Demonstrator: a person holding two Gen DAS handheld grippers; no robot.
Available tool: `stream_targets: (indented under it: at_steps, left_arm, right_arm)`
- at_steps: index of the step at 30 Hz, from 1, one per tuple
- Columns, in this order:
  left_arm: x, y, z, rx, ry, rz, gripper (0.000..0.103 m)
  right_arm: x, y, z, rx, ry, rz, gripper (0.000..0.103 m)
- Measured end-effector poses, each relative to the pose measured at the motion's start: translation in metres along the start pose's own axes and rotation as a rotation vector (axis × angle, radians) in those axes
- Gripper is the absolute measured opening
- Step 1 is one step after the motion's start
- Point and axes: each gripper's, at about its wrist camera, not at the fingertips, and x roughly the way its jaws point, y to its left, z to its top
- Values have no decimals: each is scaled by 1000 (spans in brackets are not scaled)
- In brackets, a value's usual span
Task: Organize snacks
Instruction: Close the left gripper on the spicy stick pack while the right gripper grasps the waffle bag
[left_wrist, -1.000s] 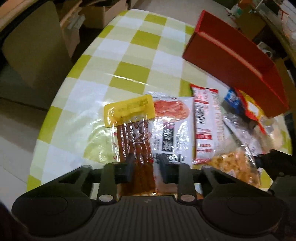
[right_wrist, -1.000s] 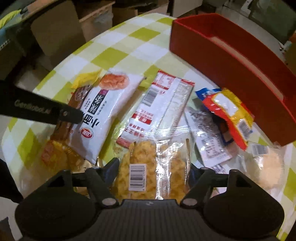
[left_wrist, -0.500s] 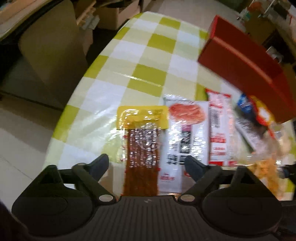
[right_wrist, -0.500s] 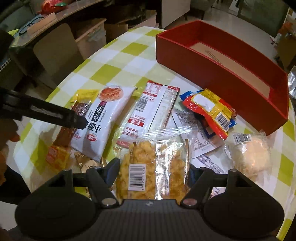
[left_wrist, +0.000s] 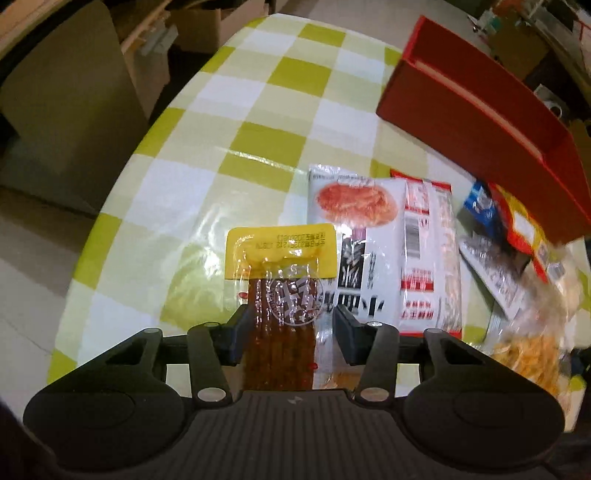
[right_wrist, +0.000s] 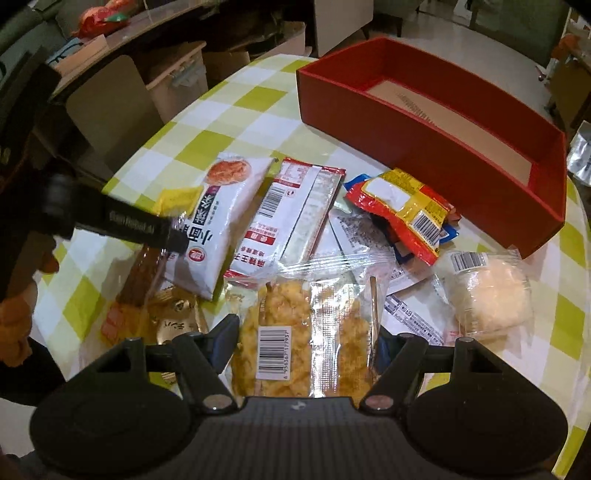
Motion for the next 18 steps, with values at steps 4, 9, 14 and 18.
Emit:
stream_targets:
  at_steps: [4,9,14,18]
  left_arm:
    - [-9,1,-9,27,4,-13,30]
    - [-13,5,-18,51,20,-27,52]
    - [-16,26,-17,0,-32,26,94]
    - [1,23,-6,-36,10,55,94]
  right_arm:
    - [-6,1,-2,-3,-17,6,78]
    - [-12,-2,-7,4,-23,11,78]
    - [-12,-4,-8,15,-19,12,78]
    - [-14,0,-10,4,-21,26,78]
